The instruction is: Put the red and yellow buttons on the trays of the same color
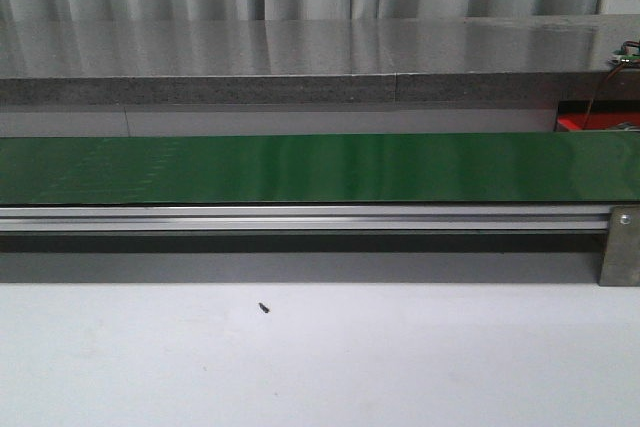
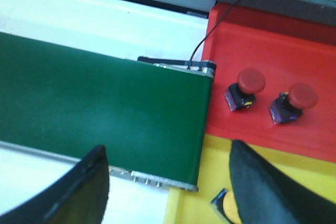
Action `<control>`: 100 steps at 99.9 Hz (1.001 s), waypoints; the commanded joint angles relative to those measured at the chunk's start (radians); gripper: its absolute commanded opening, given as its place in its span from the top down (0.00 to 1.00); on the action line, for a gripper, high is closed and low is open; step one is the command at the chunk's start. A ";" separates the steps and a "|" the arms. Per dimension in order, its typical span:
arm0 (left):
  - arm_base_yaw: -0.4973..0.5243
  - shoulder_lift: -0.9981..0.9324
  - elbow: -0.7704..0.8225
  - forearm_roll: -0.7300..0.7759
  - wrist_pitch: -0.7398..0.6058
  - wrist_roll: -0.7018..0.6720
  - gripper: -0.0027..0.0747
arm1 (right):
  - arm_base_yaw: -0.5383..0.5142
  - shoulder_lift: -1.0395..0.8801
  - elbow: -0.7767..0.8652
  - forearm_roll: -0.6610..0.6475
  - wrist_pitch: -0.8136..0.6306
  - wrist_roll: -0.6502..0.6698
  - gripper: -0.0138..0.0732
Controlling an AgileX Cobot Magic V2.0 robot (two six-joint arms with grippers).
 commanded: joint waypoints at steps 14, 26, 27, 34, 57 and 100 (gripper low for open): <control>-0.007 0.003 -0.027 -0.003 -0.075 0.002 0.99 | 0.001 -0.223 0.128 0.059 -0.061 -0.008 0.46; -0.007 0.003 -0.027 -0.003 -0.073 0.002 0.99 | 0.001 -0.321 0.179 0.066 -0.061 -0.008 0.60; -0.007 0.003 -0.027 -0.003 -0.075 0.002 0.99 | 0.001 -0.326 0.181 0.066 -0.061 -0.008 0.62; -0.007 0.003 -0.027 -0.003 -0.073 0.002 0.99 | 0.001 -0.367 0.199 0.066 -0.059 -0.008 0.74; -0.007 0.003 -0.027 -0.003 -0.071 0.002 0.97 | 0.001 -0.402 0.213 0.070 -0.033 -0.008 0.92; -0.007 0.003 -0.027 -0.003 -0.066 0.002 0.26 | 0.001 -0.402 0.213 0.071 -0.006 -0.008 0.92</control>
